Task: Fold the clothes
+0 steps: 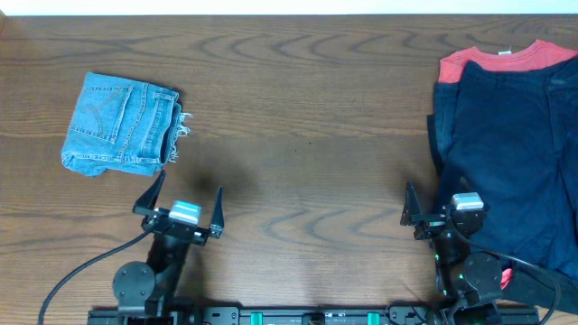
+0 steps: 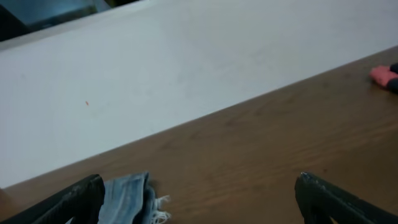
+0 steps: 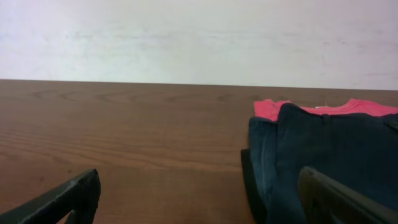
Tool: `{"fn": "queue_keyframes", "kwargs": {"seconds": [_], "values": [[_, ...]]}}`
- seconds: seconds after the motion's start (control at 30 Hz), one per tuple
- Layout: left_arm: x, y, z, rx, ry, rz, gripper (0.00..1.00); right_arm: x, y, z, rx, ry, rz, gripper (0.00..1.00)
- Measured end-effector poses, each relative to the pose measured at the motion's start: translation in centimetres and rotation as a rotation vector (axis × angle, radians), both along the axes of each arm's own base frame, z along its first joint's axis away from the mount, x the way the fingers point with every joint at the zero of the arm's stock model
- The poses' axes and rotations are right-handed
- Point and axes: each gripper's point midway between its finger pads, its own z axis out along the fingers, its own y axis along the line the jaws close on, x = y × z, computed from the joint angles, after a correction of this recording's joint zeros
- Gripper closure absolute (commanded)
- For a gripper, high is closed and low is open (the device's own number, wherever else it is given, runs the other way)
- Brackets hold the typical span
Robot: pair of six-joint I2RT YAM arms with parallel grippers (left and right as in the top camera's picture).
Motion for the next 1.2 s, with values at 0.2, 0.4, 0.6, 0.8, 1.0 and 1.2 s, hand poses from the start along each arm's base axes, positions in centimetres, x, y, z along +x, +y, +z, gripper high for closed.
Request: {"fn": "queue_keyframes", "kwargs": {"seconds": [0.2, 0.4, 0.6, 0.8, 1.0, 1.2], "values": [[0.9, 0.0, -3.9, 0.000, 0.034, 0.000, 0.02, 0.0, 0.0, 0.0, 0.000, 0.000, 0.000, 0.01], [1.0, 0.0, -5.0, 0.001, 0.069, 0.001, 0.02, 0.0, 0.0, 0.0, 0.000, -0.001, 0.000, 0.01], [0.9, 0.2, -5.2, 0.001, 0.086, 0.012, 0.02, 0.0, 0.0, 0.0, 0.000, -0.001, 0.000, 0.01], [0.9, 0.2, -5.2, 0.002, 0.087, 0.015, 0.02, 0.0, 0.0, 0.0, 0.000, -0.001, 0.000, 0.01], [0.9, 0.2, -5.2, 0.002, 0.087, 0.015, 0.02, 0.0, 0.0, 0.0, 0.000, 0.000, 0.000, 0.01], [0.9, 0.2, -5.2, 0.002, 0.087, 0.015, 0.02, 0.0, 0.0, 0.0, 0.000, -0.001, 0.000, 0.01]]}}
